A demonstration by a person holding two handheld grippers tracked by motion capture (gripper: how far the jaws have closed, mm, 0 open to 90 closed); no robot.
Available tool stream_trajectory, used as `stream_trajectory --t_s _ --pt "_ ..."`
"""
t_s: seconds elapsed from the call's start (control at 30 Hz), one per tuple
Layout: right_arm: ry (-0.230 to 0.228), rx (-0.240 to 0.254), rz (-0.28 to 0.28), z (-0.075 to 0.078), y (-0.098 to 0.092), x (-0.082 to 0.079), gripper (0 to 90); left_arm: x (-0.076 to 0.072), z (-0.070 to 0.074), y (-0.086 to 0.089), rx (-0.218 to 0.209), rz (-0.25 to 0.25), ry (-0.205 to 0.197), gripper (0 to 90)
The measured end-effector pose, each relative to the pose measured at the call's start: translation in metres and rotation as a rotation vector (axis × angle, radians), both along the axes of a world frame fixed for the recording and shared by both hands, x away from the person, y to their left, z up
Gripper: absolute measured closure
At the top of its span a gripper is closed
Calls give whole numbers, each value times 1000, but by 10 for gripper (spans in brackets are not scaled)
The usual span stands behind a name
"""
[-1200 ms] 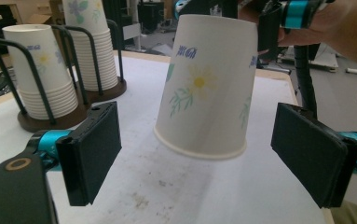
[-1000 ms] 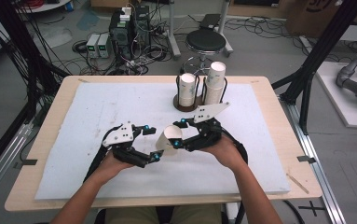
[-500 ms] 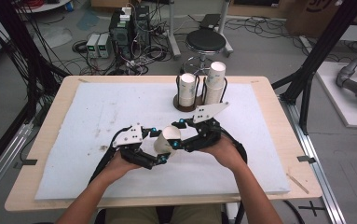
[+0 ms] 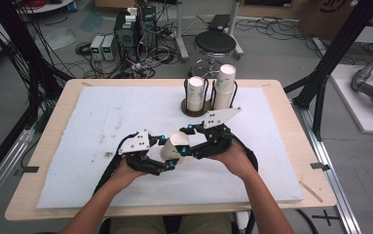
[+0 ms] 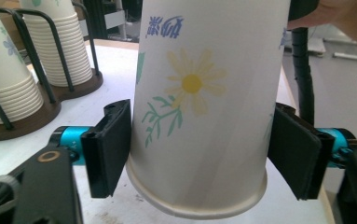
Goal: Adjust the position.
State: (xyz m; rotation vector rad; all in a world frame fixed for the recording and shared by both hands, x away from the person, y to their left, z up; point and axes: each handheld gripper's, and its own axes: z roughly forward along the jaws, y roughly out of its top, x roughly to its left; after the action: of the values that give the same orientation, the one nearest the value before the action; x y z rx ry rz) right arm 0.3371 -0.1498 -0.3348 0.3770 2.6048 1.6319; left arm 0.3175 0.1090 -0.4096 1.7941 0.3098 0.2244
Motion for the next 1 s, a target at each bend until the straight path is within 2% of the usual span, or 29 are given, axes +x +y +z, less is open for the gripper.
stream_trajectory --t_s 0.13,0.17,0.2,0.23,0.3,0.37,0.53,0.57,0.6,0.63,0.67,0.7,0.73,0.77,0.8,0.9,0.93,0.97,1.0 --pt "10 8 -7 -2 -1 1 370 -1 1 1 10 -4 -6 315" --pt "9 15 -4 -3 -1 1 341 -1 1 1 10 -4 -6 322" --pt "10 32 -11 -3 -2 1 246 0 2 2 16 -2 -4 326" --pt "19 45 -42 -4 -3 0 179 0 3 2 21 -1 0 333" --pt "22 59 -53 -3 -6 0 168 2 6 3 48 1 11 337" --pt "16 66 -64 -3 -11 -2 169 2 8 3 57 0 14 341" --pt "-21 68 -66 -3 -22 -5 168 6 25 2 189 9 35 347" --pt "-21 68 -66 -3 -22 -5 168 6 25 2 189 9 35 350" --pt "-33 67 -75 -4 -27 -7 168 8 30 1 235 0 43 350" --pt "-33 67 -75 -4 -27 -7 168 8 30 1 235 0 43 350" --pt "-37 67 -85 -6 -32 -7 168 10 35 -1 279 -9 50 350" --pt "-36 66 -91 -6 -33 -7 168 10 35 -1 279 -9 50 351" --pt "-36 63 -96 -7 -35 -8 168 12 39 -3 305 -19 57 353" --pt "-37 58 -101 -8 -37 -8 168 12 39 -3 305 -19 57 353" --pt "-39 51 -102 -9 -38 -8 168 14 44 -4 331 -26 58 354" --pt "-58 33 -117 -11 -42 -9 168 14 48 -7 353 -36 57 358" --pt "-54 28 -122 -11 -43 -9 169 14 51 -9 376 -51 59 358" --pt "-52 24 -117 -11 -43 -9 168 14 51 -9 376 -51 59 358" --pt "-52 23 -113 -11 -44 -9 168 14 54 -12 410 -68 52 358"
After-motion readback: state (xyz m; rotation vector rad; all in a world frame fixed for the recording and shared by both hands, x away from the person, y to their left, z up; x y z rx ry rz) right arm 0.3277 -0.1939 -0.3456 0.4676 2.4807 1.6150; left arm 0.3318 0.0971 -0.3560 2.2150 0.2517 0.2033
